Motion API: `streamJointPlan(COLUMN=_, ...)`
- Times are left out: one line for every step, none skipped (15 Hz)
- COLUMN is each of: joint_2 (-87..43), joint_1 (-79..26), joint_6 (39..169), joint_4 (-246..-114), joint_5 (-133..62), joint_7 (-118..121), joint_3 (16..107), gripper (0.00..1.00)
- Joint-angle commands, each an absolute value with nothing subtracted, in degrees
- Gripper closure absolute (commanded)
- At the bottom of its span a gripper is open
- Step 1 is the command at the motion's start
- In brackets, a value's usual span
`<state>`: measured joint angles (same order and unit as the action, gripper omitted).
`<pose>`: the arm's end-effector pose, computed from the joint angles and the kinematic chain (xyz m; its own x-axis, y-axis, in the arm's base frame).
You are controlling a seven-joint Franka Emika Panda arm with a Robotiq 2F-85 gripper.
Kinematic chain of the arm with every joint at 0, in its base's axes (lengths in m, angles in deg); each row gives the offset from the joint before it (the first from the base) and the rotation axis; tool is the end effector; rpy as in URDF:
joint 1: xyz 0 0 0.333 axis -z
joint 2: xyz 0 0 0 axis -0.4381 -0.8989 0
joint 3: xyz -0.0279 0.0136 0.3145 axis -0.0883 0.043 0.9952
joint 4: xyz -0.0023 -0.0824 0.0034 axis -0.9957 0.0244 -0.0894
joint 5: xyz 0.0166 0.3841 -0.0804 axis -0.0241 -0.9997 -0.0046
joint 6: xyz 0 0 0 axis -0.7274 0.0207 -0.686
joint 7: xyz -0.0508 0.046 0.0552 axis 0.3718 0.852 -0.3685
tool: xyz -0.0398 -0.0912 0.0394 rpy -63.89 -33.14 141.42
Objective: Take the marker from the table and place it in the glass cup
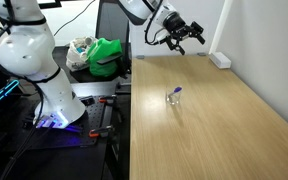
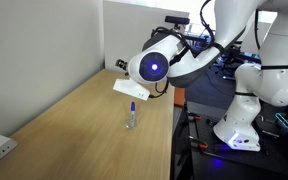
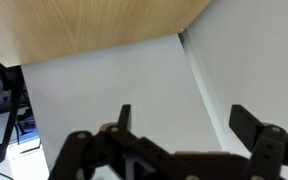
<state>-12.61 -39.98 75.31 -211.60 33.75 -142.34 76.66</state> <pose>0.5151 0.1579 0.3519 -0.1398 -0.5137 0.8465 -0.9081 -0.2744 -0.3164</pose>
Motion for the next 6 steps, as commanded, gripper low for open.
streamJointPlan(joint_2=-12.7, joint_1=-39.6, joint_6=75.2, joint_4=-211.5, joint_5=33.7, joint_7=-142.3, joint_3=77.1, gripper=0.0)
streamJointPlan(joint_2=-12.9, joint_1=-39.6, joint_6=75.2, joint_4=-211.5, joint_5=33.7, joint_7=-142.3, joint_3=77.1, gripper=0.0)
streamJointPlan(joint_2=-13.1, joint_1=-39.7, joint_6=75.2, joint_4=-211.5, joint_5=33.7, joint_7=-142.3, joint_3=77.1, gripper=0.0)
streamJointPlan(joint_2=-13.2, joint_1=-39.7, joint_6=75.2, joint_4=-211.5, joint_5=33.7, joint_7=-142.3, joint_3=77.1, gripper=0.0)
streamJointPlan(joint_2=-13.2, joint_1=-39.7, joint_6=75.2, joint_4=-211.5, joint_5=33.7, joint_7=-142.3, joint_3=77.1, gripper=0.0)
streamJointPlan(joint_2=-13.2, joint_1=-39.7, joint_6=75.2, joint_4=-211.5, joint_5=33.7, joint_7=-142.3, joint_3=77.1, gripper=0.0)
